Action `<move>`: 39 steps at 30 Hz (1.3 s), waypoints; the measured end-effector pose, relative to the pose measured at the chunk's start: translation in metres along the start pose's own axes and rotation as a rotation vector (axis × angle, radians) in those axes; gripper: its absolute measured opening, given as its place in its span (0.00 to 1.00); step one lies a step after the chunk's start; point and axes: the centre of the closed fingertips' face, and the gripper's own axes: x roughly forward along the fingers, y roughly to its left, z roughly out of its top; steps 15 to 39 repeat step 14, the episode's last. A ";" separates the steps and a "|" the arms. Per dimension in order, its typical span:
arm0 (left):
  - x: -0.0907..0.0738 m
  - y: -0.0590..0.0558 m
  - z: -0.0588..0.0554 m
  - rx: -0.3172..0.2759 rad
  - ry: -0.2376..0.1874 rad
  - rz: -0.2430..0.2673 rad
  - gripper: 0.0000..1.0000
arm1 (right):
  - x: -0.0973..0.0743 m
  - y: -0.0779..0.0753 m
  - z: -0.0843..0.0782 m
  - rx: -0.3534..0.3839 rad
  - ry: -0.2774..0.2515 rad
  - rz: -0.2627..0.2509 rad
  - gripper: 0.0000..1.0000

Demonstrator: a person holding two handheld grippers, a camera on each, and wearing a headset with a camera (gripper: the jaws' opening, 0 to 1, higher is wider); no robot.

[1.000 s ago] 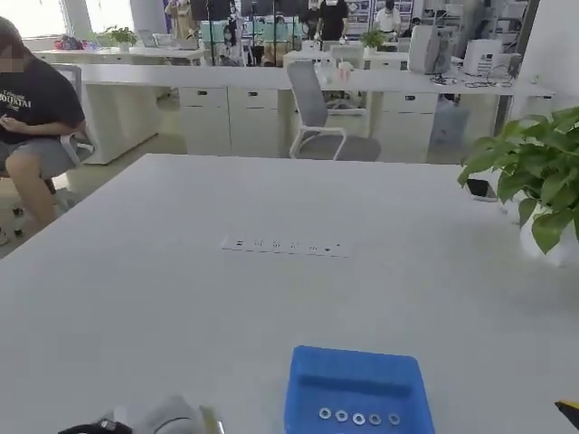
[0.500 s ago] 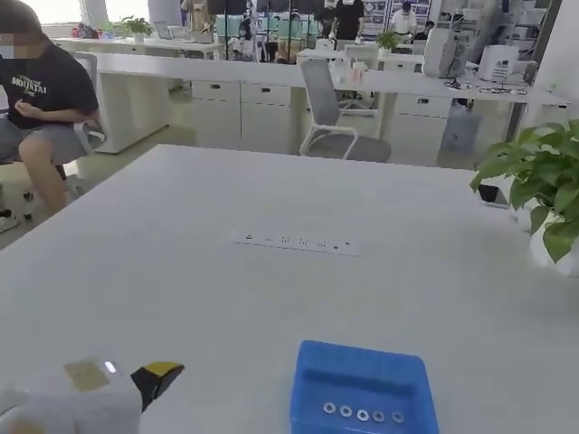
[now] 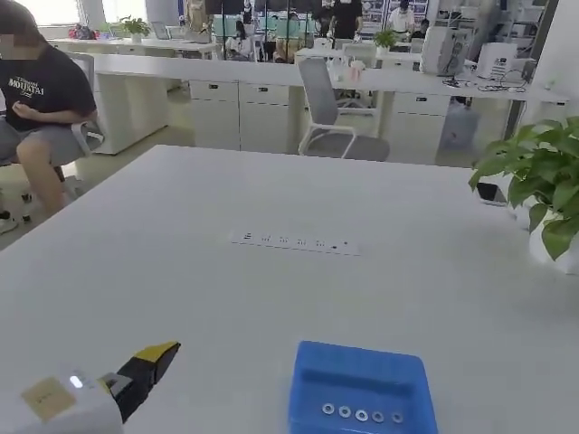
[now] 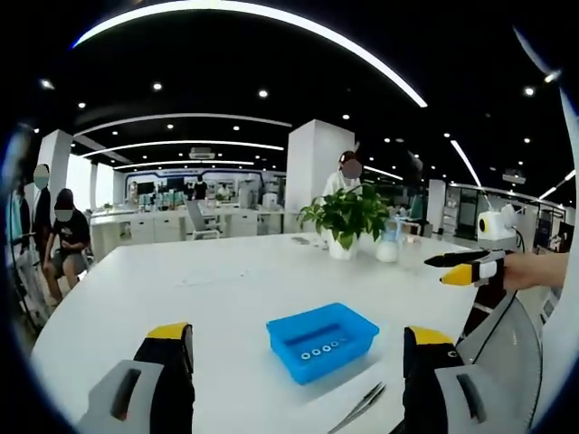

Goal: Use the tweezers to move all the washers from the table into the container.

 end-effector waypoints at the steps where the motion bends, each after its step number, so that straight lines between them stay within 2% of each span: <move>1: 0.000 0.001 0.001 0.002 -0.003 0.001 0.99 | 0.000 -0.001 0.000 0.001 -0.004 -0.002 0.99; 7: -0.005 0.005 0.005 0.007 -0.020 0.022 0.99 | 0.000 -0.002 0.002 -0.002 -0.011 -0.014 0.99; 13: -0.009 0.009 0.001 -0.005 -0.014 0.042 0.99 | 0.002 -0.005 0.000 0.013 -0.004 -0.021 0.99; 39: -0.009 0.009 0.001 -0.010 -0.016 0.042 0.99 | 0.002 -0.005 0.000 0.012 -0.005 -0.020 0.99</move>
